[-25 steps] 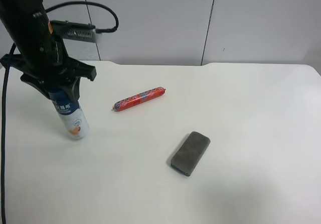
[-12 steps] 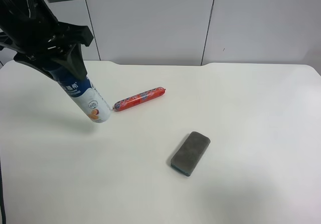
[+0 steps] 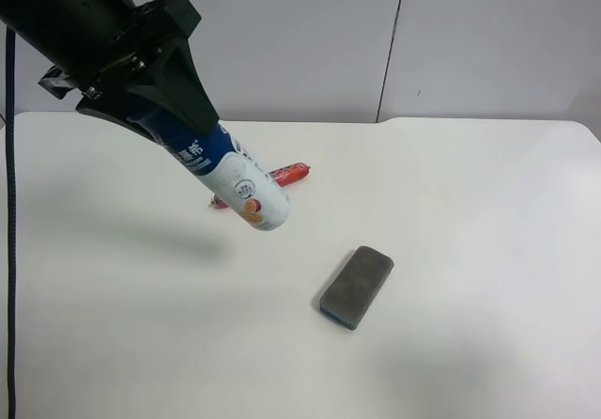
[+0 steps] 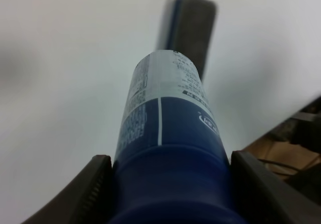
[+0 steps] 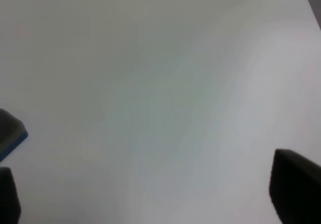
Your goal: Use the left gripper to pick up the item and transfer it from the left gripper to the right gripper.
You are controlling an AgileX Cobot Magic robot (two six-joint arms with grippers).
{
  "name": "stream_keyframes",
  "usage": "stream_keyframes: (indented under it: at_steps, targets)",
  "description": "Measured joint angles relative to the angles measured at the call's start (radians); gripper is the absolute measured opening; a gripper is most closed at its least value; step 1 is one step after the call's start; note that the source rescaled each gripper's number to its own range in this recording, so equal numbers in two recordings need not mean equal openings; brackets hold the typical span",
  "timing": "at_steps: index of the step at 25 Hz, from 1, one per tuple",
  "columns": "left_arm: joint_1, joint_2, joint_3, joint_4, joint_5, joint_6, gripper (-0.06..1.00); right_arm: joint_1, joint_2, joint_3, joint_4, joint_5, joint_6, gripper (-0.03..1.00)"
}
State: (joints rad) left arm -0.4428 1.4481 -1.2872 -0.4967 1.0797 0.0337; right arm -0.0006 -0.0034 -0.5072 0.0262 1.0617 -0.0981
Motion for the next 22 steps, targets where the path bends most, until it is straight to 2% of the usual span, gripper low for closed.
stream_keyframes:
  at_steps: [16,22]
  targets:
    - [0.0,0.001,0.0,-0.192,-0.024,0.173,0.0,0.0,0.0,0.0,0.0,0.0,0.0,0.99]
    - [0.0,0.002,0.0,-0.217,0.006,0.199,0.0,0.0,0.0,0.0,0.0,0.0,0.0,0.99]
